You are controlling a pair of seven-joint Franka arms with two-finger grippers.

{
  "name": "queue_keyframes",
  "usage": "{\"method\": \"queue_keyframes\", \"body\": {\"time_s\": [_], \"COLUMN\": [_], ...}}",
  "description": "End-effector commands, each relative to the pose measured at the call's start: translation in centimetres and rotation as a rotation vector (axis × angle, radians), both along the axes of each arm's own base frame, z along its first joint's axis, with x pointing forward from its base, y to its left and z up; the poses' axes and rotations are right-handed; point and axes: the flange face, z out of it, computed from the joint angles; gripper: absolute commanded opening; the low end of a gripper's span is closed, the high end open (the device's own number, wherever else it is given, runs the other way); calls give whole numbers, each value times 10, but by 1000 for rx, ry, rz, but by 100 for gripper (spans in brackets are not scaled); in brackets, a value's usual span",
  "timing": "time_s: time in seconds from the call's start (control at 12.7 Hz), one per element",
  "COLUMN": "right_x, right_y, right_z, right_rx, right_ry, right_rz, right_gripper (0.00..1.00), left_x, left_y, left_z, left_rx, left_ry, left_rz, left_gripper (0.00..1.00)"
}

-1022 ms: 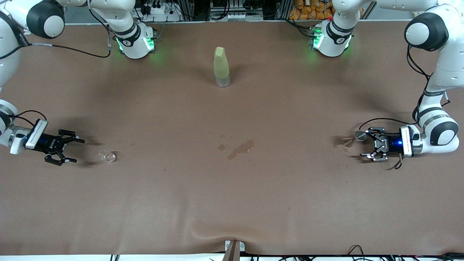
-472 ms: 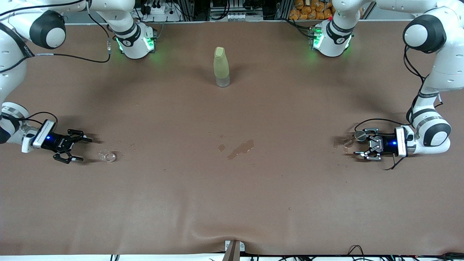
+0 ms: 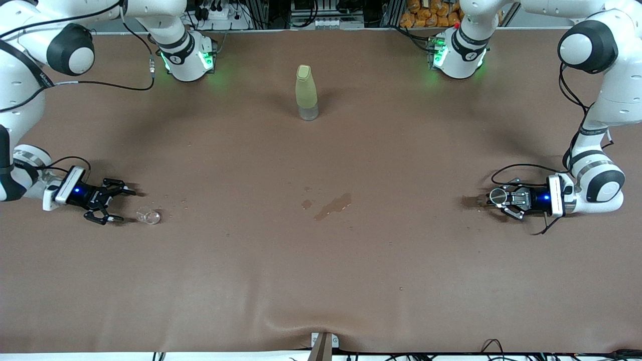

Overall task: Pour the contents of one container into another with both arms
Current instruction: 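Grasp the steel jigger with the left gripper while the right gripper grasps the beaker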

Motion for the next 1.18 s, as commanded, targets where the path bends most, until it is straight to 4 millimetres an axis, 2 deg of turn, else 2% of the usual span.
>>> {"method": "queue_keyframes", "body": {"time_s": [0.0,0.16,0.31,0.47,0.55,0.63,0.71,0.94,1.1], "right_x": [-11,-14,-13,-9,-7,-1,3,12,15], "right_y": [-3,-1,1,7,12,22,30,46,56], "right_z": [-29,-41,-44,-45,-46,-46,-48,-52,-58], "right_rx": [11,41,40,43,49,69,75,68,61], "right_ry": [-242,-249,-262,-268,-271,-285,-287,-289,-282], "right_rz": [6,-33,-38,-42,-41,-46,-45,-42,-41], "right_gripper": [100,100,100,100,100,100,100,100,100], "left_x": [1,3,9,28,46,58,66,83,99], "left_y": [3,5,6,3,-4,-25,-39,-81,-137], "left_z": [7,11,23,51,71,82,84,79,76], "left_rx": [-21,-16,-9,-20,-30,-82,-126,-108,-31], "left_ry": [-28,-24,-5,-4,-47,-62,-68,-70,-81], "left_rz": [9,13,18,44,49,63,90,102,83], "left_gripper": [0,0,0,0,0,0,0,0,0]}}
